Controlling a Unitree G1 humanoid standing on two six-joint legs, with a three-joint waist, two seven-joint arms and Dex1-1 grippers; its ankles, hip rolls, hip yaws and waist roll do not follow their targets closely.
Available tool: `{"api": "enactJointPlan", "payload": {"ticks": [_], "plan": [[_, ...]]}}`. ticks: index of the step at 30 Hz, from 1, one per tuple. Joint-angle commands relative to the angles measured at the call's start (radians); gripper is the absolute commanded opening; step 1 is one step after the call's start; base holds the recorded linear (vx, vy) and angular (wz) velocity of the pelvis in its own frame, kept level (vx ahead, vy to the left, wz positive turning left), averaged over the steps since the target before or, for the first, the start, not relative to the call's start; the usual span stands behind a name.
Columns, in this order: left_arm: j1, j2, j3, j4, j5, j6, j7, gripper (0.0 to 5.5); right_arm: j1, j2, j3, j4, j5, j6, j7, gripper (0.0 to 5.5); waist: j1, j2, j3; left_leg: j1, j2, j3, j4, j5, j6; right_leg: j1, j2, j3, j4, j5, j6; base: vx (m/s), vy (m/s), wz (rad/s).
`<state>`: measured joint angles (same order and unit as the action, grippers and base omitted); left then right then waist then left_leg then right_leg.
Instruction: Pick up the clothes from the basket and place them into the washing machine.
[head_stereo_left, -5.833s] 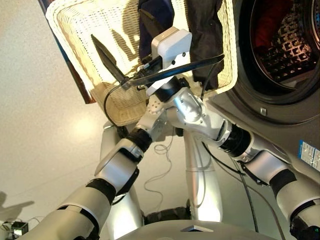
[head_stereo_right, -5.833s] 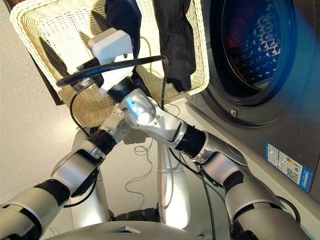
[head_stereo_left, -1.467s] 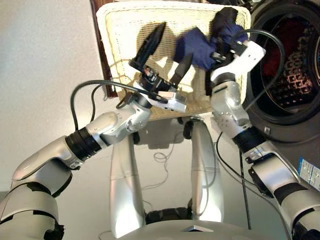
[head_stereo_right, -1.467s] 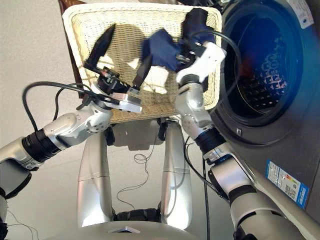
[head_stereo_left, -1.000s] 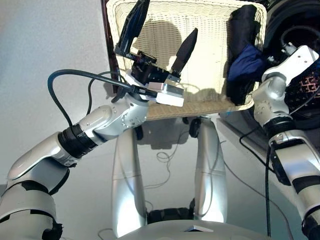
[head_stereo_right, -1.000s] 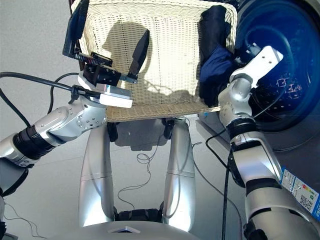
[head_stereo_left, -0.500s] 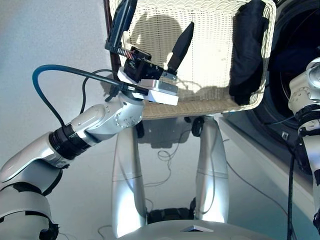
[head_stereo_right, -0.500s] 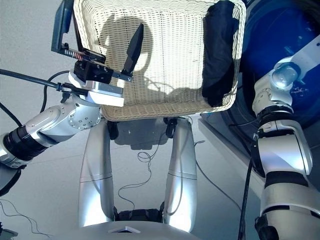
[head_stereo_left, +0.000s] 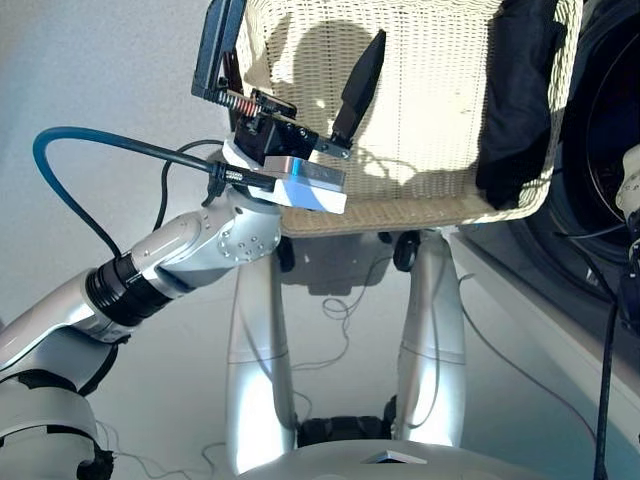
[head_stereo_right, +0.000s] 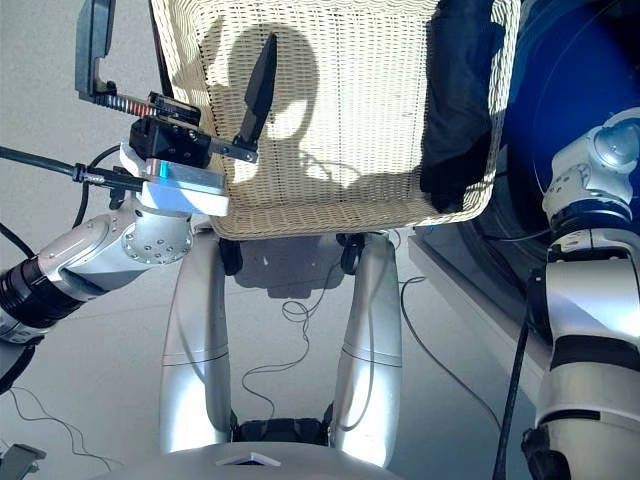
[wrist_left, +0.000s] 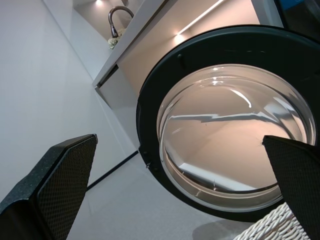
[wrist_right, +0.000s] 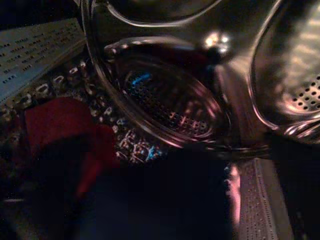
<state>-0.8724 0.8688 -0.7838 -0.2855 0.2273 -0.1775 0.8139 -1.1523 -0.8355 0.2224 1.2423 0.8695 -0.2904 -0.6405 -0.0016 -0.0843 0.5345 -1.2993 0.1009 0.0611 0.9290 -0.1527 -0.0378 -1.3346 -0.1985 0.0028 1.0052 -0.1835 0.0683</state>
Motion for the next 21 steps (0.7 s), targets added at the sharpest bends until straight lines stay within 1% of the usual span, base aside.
{"api": "enactJointPlan", "payload": {"ticks": [1, 3, 6, 10, 11, 13, 15, 16, 18, 19, 21], "plan": [[0.045, -0.029, 0.076, -0.126, 0.001, -0.061, 0.005, 5.50, -0.033, -0.099, 0.018, 0.001, 0.019, -0.033, 0.016, 5.50, -0.047, 0.072, -0.015, 0.080, 0.016, -0.027, -0.054, -0.002, -0.046, 0.052, 0.032, 0.025, -0.077, 0.031, 0.051, 0.000, 0.000, 0.000], [0.047, -0.033, 0.079, -0.124, 0.001, -0.063, 0.001, 5.50, -0.024, -0.083, 0.030, -0.022, 0.009, -0.037, 0.032, 5.50, -0.048, 0.072, -0.015, 0.082, 0.017, -0.026, -0.057, 0.000, -0.046, 0.054, 0.033, 0.025, -0.080, 0.033, 0.052, 0.000, 0.000, 0.000], [0.060, -0.051, 0.094, -0.123, -0.002, -0.060, -0.001, 5.50, 0.007, -0.023, 0.036, -0.092, 0.045, -0.070, 0.071, 5.50, -0.049, 0.072, -0.015, 0.080, 0.017, -0.027, -0.056, 0.001, -0.045, 0.053, 0.036, 0.024, -0.081, 0.034, 0.050, 0.000, 0.000, 0.000], [0.079, -0.072, 0.122, -0.115, 0.002, -0.046, -0.005, 5.50, 0.112, 0.067, 0.043, -0.311, 0.030, -0.123, 0.071, 5.50, -0.061, 0.067, -0.015, 0.077, 0.017, -0.024, -0.053, 0.001, -0.042, 0.048, 0.042, 0.028, -0.078, 0.033, 0.046, 0.000, 0.000, 0.000], [0.086, -0.080, 0.132, -0.108, 0.008, -0.040, -0.005, 5.50, 0.165, 0.106, 0.049, -0.417, 0.006, -0.145, 0.071, 5.50, -0.066, 0.065, -0.015, 0.073, 0.017, -0.024, -0.055, 0.002, -0.041, 0.044, 0.044, 0.029, -0.079, 0.034, 0.045, 0.000, 0.000, 0.000], [0.090, -0.085, 0.135, -0.105, 0.012, -0.038, -0.005, 5.50, 0.204, 0.129, 0.042, -0.475, -0.017, -0.148, 0.062, 5.50, -0.068, 0.063, -0.015, 0.076, 0.017, -0.023, -0.059, 0.004, -0.040, 0.046, 0.044, 0.031, -0.081, 0.035, 0.046, 0.000, 0.000, 0.000], [0.100, -0.100, 0.147, -0.096, 0.020, -0.035, 0.000, 5.50, 0.271, 0.184, 0.049, -0.602, -0.059, -0.171, 0.056, 5.50, -0.072, 0.063, -0.015, 0.078, 0.020, -0.018, -0.071, 0.008, -0.038, 0.047, 0.044, 0.032, -0.093, 0.042, 0.045, 0.000, 0.000, 0.000], [0.100, -0.099, 0.146, -0.095, 0.021, -0.036, 0.001, 5.50, 0.277, 0.186, 0.046, -0.608, -0.063, -0.170, 0.052, 5.50, -0.072, 0.061, -0.015, 0.080, 0.020, -0.018, -0.072, 0.009, -0.038, 0.049, 0.044, 0.032, -0.094, 0.043, 0.045, 0.000, 0.000, 0.000], [0.104, -0.106, 0.157, -0.091, 0.032, -0.030, 0.005, 5.50, 0.349, 0.222, 0.086, -0.739, -0.156, -0.158, 0.055, 5.50, -0.077, 0.057, -0.015, 0.078, 0.021, -0.015, -0.081, 0.012, -0.034, 0.047, 0.045, 0.033, -0.106, 0.048, 0.044, 0.000, 0.000, 0.000], [0.105, -0.106, 0.156, -0.091, 0.032, -0.030, 0.005, 5.50, 0.353, 0.223, 0.085, -0.745, -0.160, -0.156, 0.051, 5.50, -0.077, 0.057, -0.015, 0.080, 0.021, -0.014, -0.082, 0.013, -0.034, 0.048, 0.045, 0.033, -0.106, 0.048, 0.044, 0.000, 0.000, 0.000], [0.100, -0.111, 0.156, -0.084, 0.042, -0.027, 0.007, 5.50, 0.409, 0.228, 0.141, -0.843, -0.247, -0.130, 0.077, 5.50, -0.082, 0.051, -0.015, 0.081, 0.022, -0.011, -0.086, 0.014, -0.032, 0.048, 0.047, 0.036, -0.113, 0.052, 0.044, 0.000, 0.000, 0.000]]}}
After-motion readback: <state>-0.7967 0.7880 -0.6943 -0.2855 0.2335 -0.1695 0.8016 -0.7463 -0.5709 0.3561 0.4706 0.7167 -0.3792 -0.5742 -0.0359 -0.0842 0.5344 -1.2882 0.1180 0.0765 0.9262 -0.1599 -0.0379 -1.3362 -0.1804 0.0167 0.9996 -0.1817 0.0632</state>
